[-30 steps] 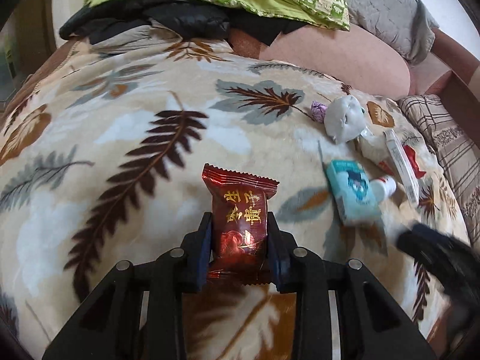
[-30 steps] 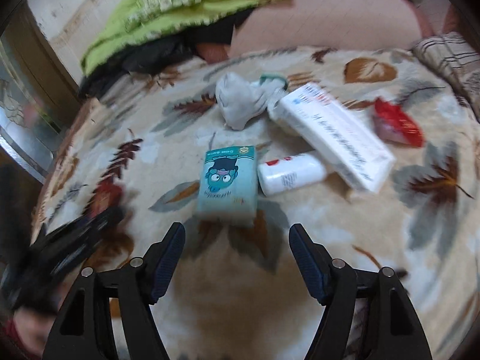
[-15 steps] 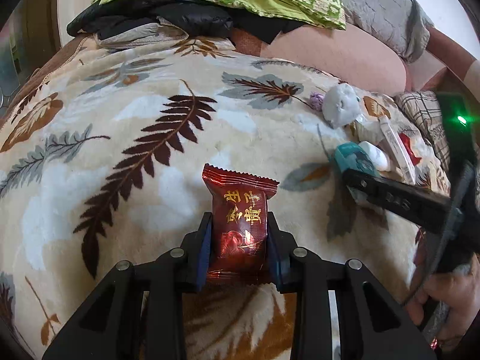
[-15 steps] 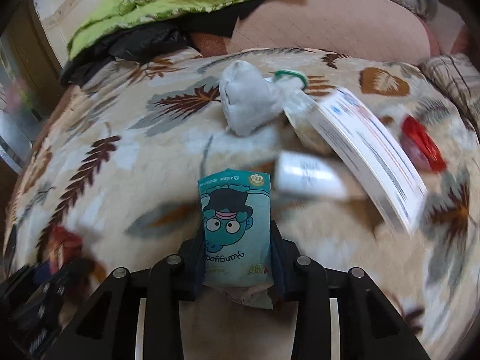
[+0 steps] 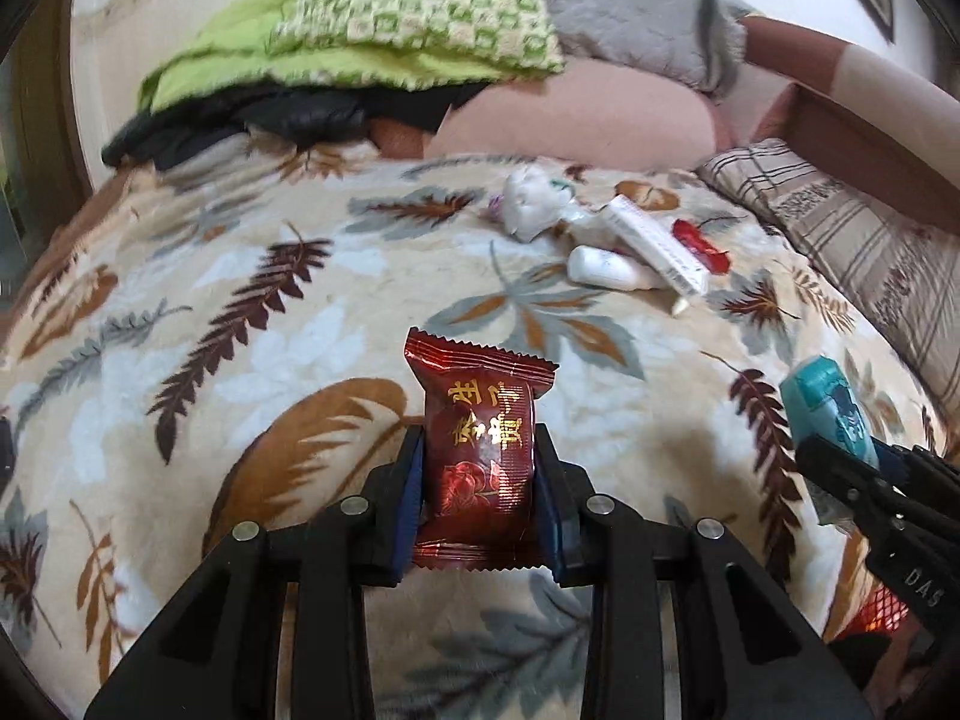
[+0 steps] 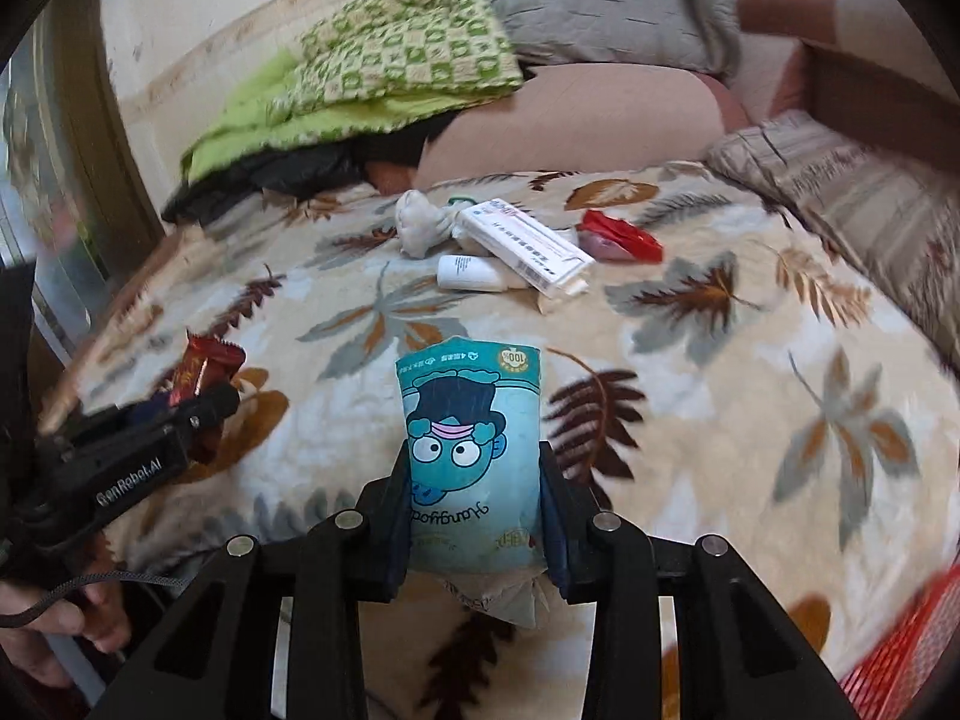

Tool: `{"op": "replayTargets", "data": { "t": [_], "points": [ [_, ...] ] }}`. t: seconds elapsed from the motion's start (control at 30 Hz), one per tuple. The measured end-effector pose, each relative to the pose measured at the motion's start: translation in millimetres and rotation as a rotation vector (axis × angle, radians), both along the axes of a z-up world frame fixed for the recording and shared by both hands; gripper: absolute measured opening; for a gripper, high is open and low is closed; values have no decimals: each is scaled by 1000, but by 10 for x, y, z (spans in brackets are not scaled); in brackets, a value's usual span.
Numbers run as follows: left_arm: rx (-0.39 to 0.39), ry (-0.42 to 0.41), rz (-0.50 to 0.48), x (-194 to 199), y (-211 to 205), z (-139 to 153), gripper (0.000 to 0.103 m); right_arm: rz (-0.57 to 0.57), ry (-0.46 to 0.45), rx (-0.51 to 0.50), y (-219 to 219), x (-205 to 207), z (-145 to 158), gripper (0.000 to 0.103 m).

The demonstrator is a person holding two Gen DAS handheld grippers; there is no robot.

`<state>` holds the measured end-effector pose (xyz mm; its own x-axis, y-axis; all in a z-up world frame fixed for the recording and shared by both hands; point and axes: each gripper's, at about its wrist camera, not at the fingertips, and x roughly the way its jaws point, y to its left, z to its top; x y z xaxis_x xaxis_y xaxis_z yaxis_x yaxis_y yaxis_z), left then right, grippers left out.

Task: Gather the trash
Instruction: 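Hold the teal pack up with the right tool while the left holds the candy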

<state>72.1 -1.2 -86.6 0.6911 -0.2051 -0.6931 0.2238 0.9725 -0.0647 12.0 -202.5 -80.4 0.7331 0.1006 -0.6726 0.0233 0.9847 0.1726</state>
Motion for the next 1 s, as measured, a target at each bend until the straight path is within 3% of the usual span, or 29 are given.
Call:
{"op": "replayTargets", "data": {
  "t": [0.3, 0.53, 1.0],
  "points": [
    [48, -89, 25, -372, -29, 54, 31, -44, -46, 3, -26, -115, 50, 39],
    [54, -102, 34, -436, 12, -19, 31, -46, -81, -43, 28, -268, 111, 39],
    [56, -133, 26, -492, -23, -26, 31, -87, -85, -8, -152, -308, 121, 39]
  ]
}}
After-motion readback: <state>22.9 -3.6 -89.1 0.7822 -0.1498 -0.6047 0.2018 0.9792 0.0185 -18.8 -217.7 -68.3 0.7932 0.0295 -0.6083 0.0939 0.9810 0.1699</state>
